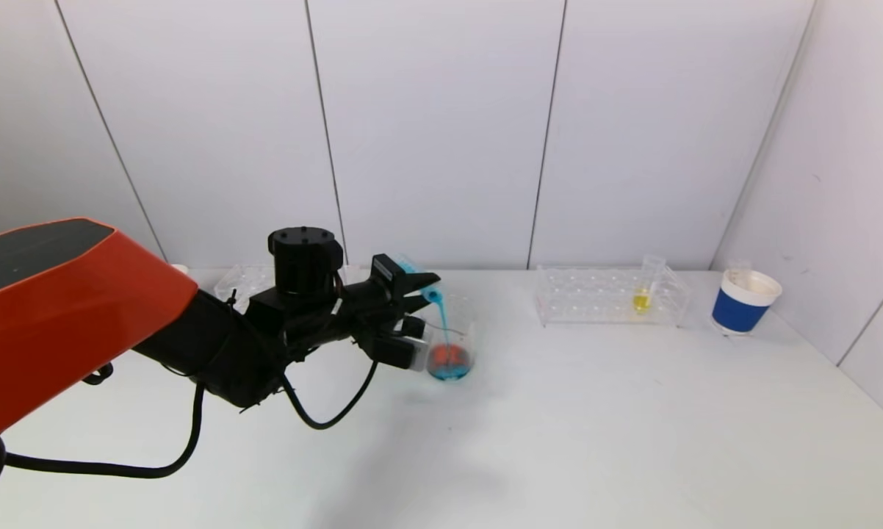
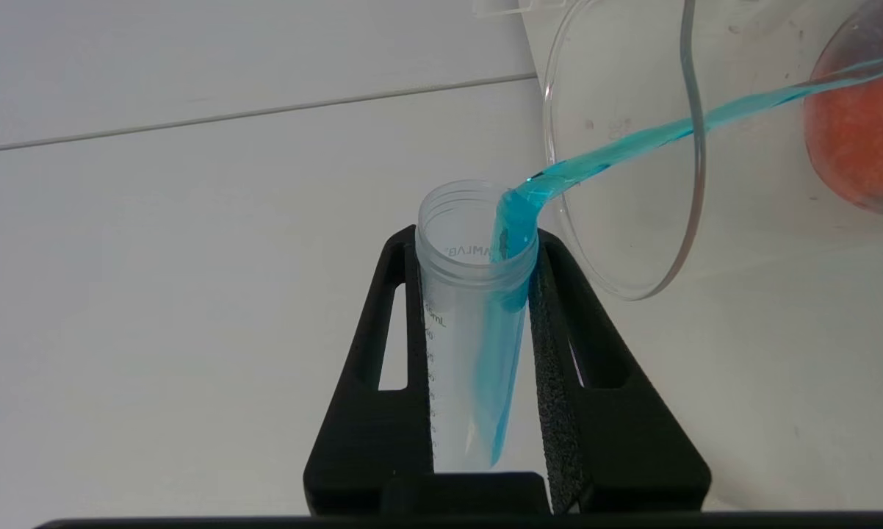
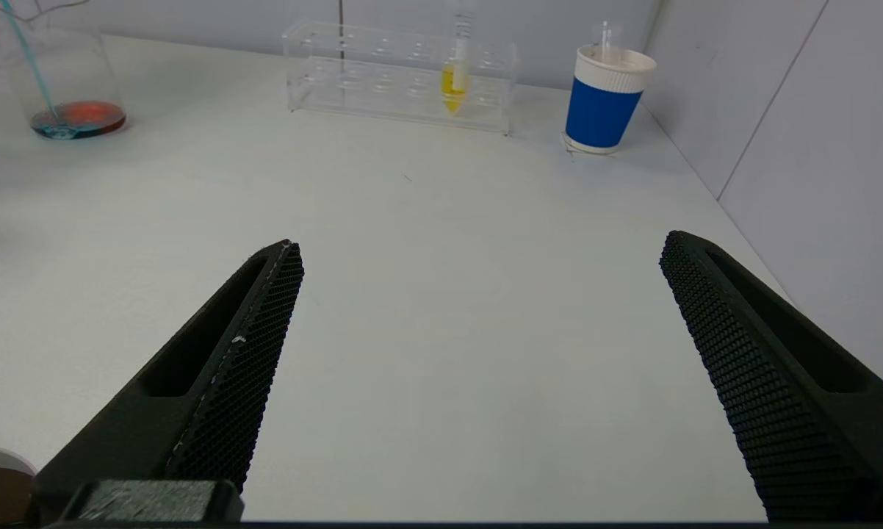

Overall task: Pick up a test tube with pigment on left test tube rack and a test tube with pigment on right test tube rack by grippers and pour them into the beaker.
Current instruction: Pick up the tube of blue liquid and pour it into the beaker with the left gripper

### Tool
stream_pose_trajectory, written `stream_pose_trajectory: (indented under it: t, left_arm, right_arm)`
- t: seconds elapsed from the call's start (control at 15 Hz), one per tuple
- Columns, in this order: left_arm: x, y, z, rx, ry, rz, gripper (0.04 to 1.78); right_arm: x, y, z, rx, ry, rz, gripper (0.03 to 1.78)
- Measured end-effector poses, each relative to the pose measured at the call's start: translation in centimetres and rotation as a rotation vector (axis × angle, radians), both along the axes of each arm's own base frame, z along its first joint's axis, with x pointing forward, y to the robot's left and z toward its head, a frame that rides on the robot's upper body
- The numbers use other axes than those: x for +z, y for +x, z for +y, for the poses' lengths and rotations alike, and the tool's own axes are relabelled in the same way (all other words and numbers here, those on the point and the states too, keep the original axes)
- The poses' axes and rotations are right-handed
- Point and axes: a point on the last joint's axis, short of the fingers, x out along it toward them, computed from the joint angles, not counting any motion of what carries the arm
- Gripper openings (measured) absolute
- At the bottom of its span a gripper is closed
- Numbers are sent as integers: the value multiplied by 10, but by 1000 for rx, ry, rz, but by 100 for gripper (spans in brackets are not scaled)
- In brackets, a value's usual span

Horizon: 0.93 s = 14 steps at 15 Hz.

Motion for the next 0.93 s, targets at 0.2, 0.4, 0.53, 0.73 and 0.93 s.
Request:
stream_pose_trajectory:
  t: [0.2,0.4,0.53,0.73,0.93]
  left_arm:
    - [-3,0,0,-6,31,-25,42]
    - [-6,1,0,-9,47,-33,42]
    - [-6,1,-1,-11,50,-37,42]
    - [-6,2,-2,-5,57,-46,42]
    - [-5,2,-3,2,65,-60,42]
  right_arm:
    - [0,0,0,0,0,0,177]
    - [0,0,0,0,0,0,177]
    - [0,0,0,0,0,0,177]
    - [0,0,0,0,0,0,177]
    - [0,0,0,0,0,0,177]
